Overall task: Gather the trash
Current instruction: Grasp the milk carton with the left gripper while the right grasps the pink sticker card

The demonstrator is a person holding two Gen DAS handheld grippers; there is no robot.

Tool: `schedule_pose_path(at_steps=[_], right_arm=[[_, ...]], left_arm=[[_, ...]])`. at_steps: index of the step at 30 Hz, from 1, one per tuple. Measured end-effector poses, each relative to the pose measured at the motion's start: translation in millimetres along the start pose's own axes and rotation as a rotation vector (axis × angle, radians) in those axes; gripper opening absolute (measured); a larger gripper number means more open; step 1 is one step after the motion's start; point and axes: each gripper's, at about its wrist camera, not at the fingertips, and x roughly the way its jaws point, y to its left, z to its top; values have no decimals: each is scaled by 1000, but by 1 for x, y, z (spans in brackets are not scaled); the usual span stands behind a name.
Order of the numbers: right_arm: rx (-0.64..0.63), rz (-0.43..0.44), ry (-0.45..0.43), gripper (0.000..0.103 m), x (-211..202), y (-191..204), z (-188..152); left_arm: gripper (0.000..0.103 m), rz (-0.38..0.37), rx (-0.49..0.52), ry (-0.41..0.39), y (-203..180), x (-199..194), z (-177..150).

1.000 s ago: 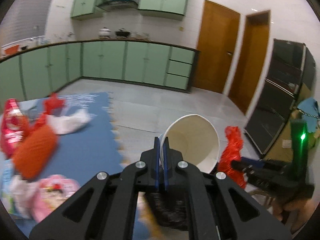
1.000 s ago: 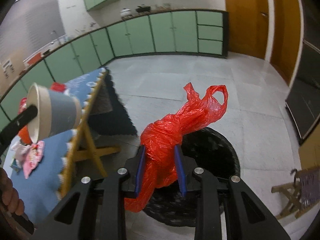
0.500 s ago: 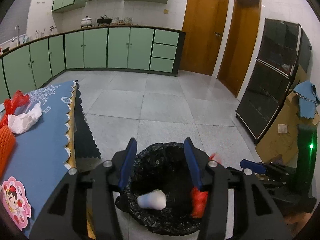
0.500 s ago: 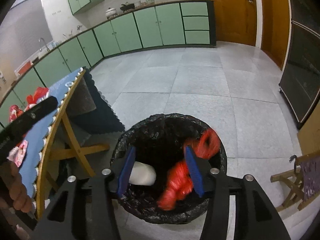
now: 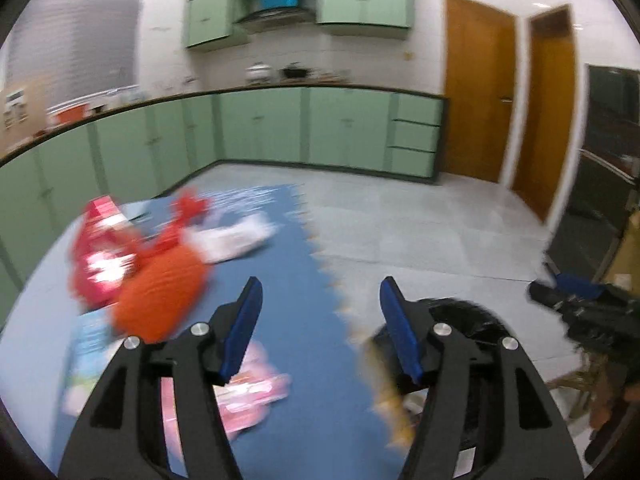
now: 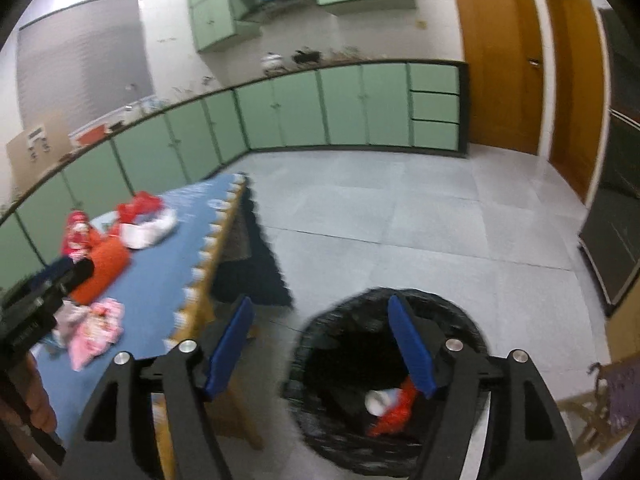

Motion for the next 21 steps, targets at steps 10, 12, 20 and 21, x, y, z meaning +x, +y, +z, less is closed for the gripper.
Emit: schedule_pose_path(at_steps=[10,12,20,21], right_arm=[[-89,156,-11,81,7,134,-3],[-95,179,-14,83,8,152,-6],[-138,203,59,83,31,209,-35],[-146,193,67,83,33,215,-39]], left_arm=[[62,256,-112,31,122,-54,-21],[62,278,-131,31,133,-60,-25],[62,345,-189,45,176,-73,-43],[62,347,-192,45,180,-73,-44]])
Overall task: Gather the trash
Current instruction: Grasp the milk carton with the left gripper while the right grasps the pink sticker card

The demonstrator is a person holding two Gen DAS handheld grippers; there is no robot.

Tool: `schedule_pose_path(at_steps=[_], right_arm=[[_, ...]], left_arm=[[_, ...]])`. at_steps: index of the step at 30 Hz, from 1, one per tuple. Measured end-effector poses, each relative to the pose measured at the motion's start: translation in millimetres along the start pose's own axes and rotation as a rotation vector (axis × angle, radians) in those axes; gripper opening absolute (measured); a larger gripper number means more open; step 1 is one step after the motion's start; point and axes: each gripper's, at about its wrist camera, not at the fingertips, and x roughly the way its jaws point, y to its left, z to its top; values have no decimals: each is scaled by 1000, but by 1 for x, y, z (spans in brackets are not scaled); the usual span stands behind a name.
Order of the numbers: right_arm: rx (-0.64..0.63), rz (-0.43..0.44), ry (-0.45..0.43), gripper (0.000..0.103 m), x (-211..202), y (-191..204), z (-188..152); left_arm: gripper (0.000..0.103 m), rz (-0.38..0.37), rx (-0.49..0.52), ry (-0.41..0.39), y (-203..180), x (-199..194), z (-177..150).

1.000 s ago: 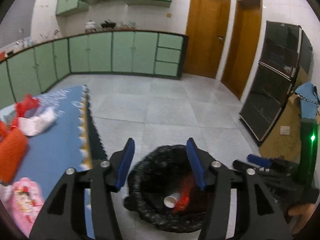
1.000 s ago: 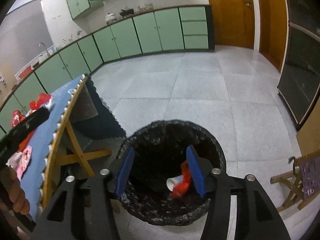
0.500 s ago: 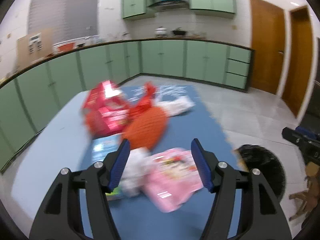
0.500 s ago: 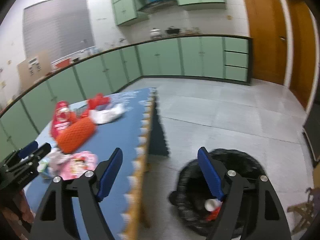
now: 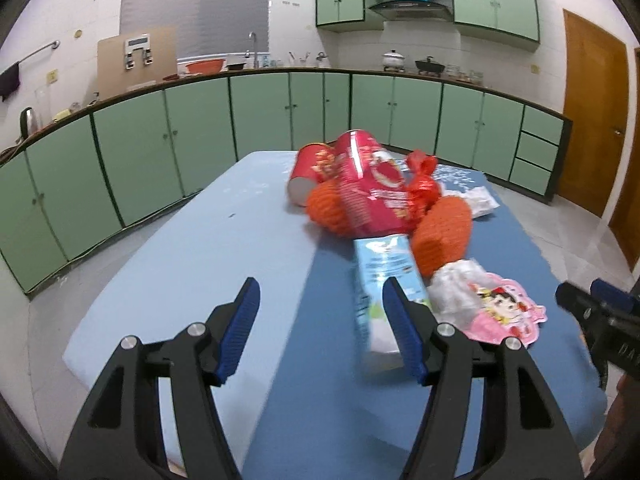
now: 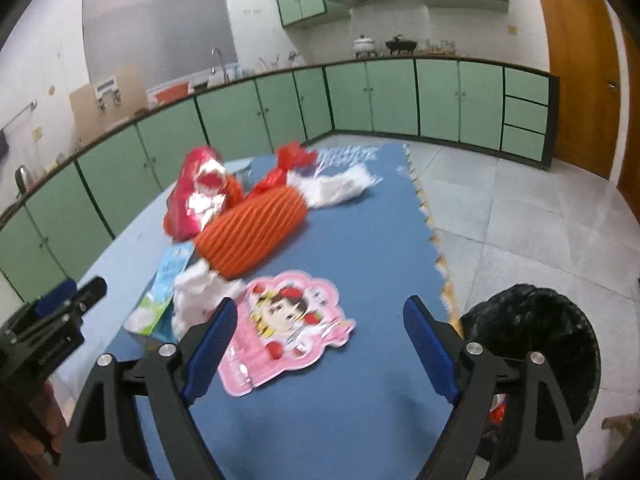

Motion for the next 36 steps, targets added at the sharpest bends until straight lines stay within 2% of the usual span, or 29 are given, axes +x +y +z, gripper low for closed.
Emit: schedule_pose_path(at_steps=[4,9,18,20,23,25,27,32,34,36], right_arm=[[7,-16,15,83,4,11,-10],[3,-34,62,76,9,21,-27],[37,-70,78,67,19,23,-34],[35,-68,85,67,20,23,-35],[60,-28,116,59,27,23,-37],[63,-27,117,58,32,24,-37],[78,-15,118,51,35,24,-33],[116,31,120,14,41,19,-26],[105,32,99,6,38,20,-24],[86,27,73,3,33,21,-22]], left_arm=[[62,8,-16,-2,9,3,-1],[62,9,-27,-8,15,7,-3],[62,8,-18,-11,17,11,-9],[62,10,-9,-16,15,11,-11],[62,4,-6,-12,13,13,-12],[62,4,-5,-13,12,14,-12],[62,4,-4,-13,12,14,-12],[63,-1,6,-6,10,15,-14],[63,-4,11,-1,8,17,-14],[63,-7,12,-2,7,17,-15]])
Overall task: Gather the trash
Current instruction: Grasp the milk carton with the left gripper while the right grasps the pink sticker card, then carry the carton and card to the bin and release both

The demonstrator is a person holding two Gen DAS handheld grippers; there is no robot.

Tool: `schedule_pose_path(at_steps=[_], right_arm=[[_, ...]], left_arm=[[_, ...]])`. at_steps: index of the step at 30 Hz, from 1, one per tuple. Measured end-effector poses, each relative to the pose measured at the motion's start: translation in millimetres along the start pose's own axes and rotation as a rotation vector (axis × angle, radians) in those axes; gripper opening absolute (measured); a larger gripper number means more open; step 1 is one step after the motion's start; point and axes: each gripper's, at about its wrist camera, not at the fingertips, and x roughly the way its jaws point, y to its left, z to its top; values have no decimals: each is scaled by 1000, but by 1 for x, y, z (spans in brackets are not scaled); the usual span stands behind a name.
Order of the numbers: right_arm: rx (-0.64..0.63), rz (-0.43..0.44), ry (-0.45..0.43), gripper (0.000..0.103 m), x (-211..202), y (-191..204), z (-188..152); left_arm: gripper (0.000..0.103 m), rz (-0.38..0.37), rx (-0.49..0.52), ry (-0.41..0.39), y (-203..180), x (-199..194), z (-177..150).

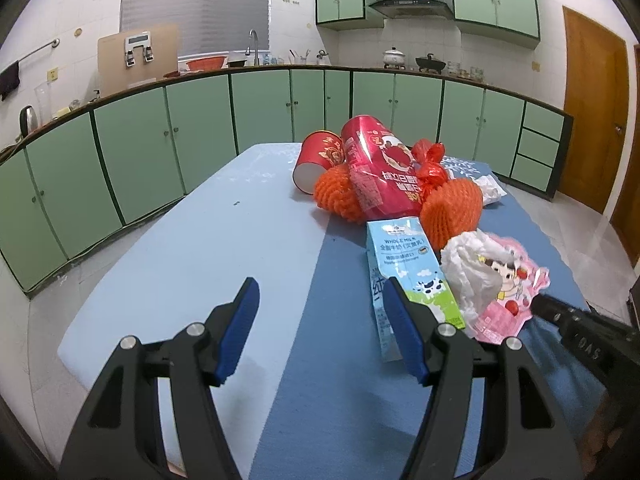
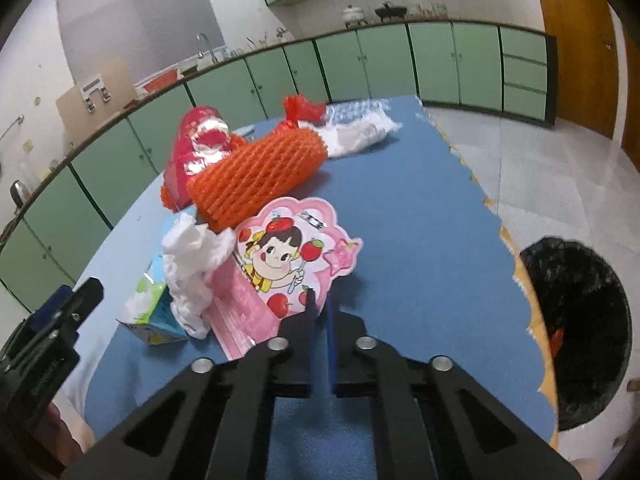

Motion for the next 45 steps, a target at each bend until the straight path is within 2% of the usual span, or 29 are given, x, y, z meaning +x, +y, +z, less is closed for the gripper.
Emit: schedule_pose_path(at_steps=[6,12,19,23,26,28,33,40,45], right_arm=[[0,-54,-61,1,-20,-11,10],[29,-88,-68,1,-29,-34,15],[58,-81,-57,1,-27,-50,12],[50,-88,-55,1,-25,-51,8],[52,-84,-62,1,-23,-52,8],[49,-81,-68,1,-23,-52,9],[56,-65,-75,1,-25,-53,9],[45,-59,-105,1,-37,-50,15],[40,-56,-127,0,-48,-49,21]], left_arm=[[64,-37,12,4,-11,-1,-3],[67,-76,46,6,-34,0,-6],[67,-46,49,41,-49,22,-10],[64,-32,38,52,-51,31,-12],[55,-32,43,46,-54,33,-11],[46,-43,42,48,-56,35,-10],[45,-36,19,42,-55,32,-8],[45,-18,6,-14,-51,9,4],[45,-43,8,7,-56,0,10]])
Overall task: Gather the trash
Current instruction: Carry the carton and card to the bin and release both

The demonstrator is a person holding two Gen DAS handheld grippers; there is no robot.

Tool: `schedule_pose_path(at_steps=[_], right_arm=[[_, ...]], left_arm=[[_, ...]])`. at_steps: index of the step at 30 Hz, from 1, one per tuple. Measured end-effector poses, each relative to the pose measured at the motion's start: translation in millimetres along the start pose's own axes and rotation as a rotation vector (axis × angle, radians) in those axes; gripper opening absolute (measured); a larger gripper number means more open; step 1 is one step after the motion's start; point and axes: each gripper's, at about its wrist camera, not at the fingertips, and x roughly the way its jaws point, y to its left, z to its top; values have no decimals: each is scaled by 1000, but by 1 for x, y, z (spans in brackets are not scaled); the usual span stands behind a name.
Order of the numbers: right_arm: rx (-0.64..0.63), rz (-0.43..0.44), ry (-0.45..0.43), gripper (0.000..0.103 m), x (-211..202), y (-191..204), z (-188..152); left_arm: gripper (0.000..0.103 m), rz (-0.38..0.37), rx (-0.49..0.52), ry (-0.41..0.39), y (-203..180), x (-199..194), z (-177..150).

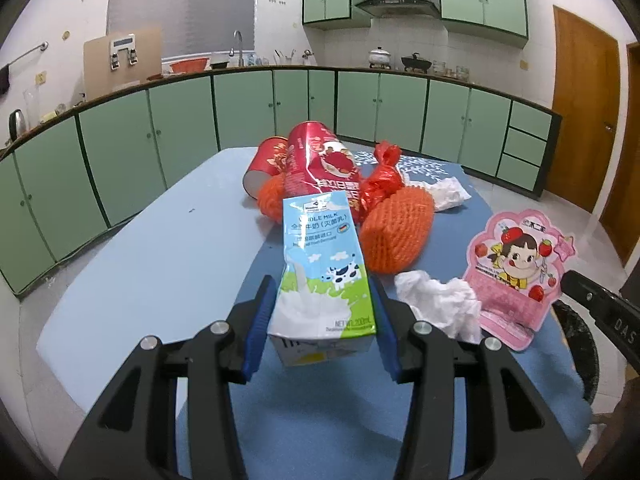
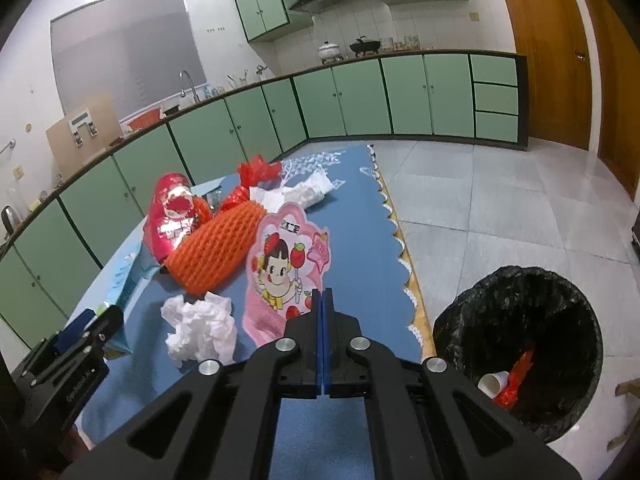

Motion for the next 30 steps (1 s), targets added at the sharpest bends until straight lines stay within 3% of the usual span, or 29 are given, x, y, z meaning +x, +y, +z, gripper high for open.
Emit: schedule_pose_path(at_steps=[8,17,24,30], right_arm=[[5,-6,-44,0,-21,-12,16],[34,-54,-101,0,-55,-56,30],[93,-164,-162,0,-91,-128,42],[157,-279,-145,0,-97,-196,32]], left_arm=[[45,-30,24,-22,-16,-15,12],[45,-162,98,-30,-76,-26,18],[45,-303,169,-22,-145,-26,15],[45,-400,235,3,-213,-19,1]])
